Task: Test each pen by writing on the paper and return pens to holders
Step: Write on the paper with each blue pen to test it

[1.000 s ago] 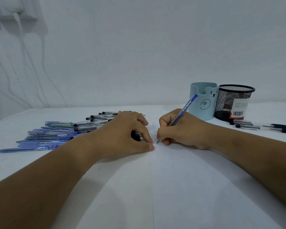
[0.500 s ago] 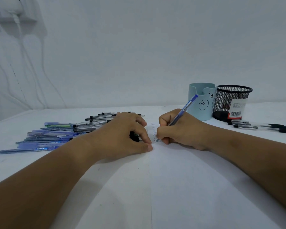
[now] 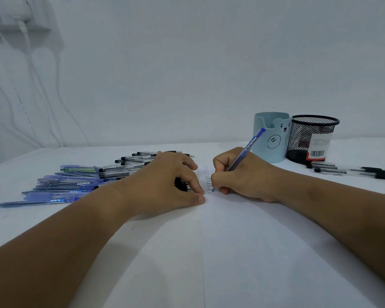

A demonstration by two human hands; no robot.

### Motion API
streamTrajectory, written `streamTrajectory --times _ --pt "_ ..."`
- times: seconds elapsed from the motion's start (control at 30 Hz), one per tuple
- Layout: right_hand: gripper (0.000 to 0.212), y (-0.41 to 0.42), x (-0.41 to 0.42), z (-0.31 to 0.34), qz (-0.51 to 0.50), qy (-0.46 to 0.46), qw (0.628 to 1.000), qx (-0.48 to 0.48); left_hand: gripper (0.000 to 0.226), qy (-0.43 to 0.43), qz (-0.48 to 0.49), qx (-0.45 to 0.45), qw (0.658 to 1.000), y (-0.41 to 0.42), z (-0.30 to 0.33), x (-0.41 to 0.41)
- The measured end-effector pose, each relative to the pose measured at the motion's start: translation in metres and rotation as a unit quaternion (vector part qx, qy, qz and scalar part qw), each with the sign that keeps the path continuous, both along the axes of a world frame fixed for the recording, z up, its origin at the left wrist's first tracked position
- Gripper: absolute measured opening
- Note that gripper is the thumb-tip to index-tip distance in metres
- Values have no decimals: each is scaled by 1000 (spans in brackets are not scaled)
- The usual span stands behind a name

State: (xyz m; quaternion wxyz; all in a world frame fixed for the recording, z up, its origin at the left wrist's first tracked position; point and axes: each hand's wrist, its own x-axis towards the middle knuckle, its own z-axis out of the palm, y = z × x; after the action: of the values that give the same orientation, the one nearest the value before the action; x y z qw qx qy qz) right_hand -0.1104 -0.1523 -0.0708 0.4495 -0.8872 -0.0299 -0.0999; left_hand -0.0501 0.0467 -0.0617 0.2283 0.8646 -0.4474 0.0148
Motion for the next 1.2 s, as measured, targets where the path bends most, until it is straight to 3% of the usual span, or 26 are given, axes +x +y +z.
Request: streamTrajectory --times 0.97,1.03,1.2 --pt "30 -5 6 -4 9 -9 1000 7 10 5 -1 -1 1000 0 -2 3" --pt "30 -4 5 -4 5 -15 999 37 10 6 1 -1 1000 1 -2 2" --pt "32 -10 3 6 -64 -73 956 278 22 -5 13 -6 1000 -1 -1 -1"
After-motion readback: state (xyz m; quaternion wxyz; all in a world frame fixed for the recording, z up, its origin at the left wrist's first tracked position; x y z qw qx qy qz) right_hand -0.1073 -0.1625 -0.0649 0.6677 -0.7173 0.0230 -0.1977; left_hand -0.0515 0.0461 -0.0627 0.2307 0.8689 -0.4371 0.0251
